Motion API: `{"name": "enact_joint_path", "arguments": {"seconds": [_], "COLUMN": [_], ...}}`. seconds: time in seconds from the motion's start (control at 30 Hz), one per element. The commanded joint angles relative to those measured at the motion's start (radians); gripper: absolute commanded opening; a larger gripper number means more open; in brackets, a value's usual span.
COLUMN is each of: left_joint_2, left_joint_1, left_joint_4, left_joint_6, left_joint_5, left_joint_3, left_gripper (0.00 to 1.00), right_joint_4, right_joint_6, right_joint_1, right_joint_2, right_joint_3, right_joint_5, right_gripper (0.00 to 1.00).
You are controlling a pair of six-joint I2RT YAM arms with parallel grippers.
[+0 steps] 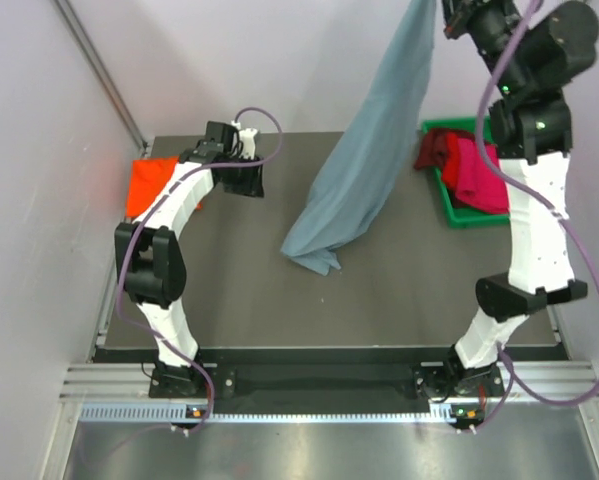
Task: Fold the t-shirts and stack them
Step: Flatten the tshirt out
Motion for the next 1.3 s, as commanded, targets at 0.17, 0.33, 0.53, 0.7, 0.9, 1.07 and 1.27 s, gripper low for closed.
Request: {"name": "enact_joint_path", "arguments": {"seconds": [0.17, 0.33, 0.53, 0.7, 0.9, 1.07, 1.27], "left_joint_2": [0.002, 0.016, 0.224, 0.422, 0.557, 0.580, 0.600], "left_joint_1": [0.002, 0.002, -0.007, -0.062, -0.127, -0.168, -0.228], "left_joint_4": [0.033, 0.017, -0.009, 0.000, 0.031, 0.056, 0.056], "left_joint_6": [-0.070, -0.065, -0.084, -0.078, -0.078, -0.098, -0.099], "left_joint_5": [0.173, 0.258, 0.420, 0.449, 0.465, 0.494, 0.505], "left_joint_3": [0.053, 0.095, 0.290, 0.430, 0.566, 0.576, 0.570], "left_gripper": [0.50, 0.49, 0.52, 0.52, 0.54, 0.57, 0.60], "right_joint_4": [-0.303, -0.432, -0.489, -0.509, -0.495, -0.491, -0.476], "right_joint_6": [0.020, 0.096, 0.175, 0.173, 0.158, 0.158, 0.160], "right_joint_1": [-0.006, -0.012, -0.012, -0.015, -0.018, -0.021, -0.027], "right_joint_2": [-0.352, -0.386, -0.443, -0.468, -0.461, -0.472, -0.486], "right_joint_3": [-0.558, -0.708, -1.010, -1.102, -1.129, -1.161, -1.207], "right_joint_5": [-0.064, -0.128, -0.214, -0.217, -0.197, -0.194, -0.191], "right_gripper": [0.00, 0.00, 0.00, 0.00, 0.00, 0.00, 0.00]}}
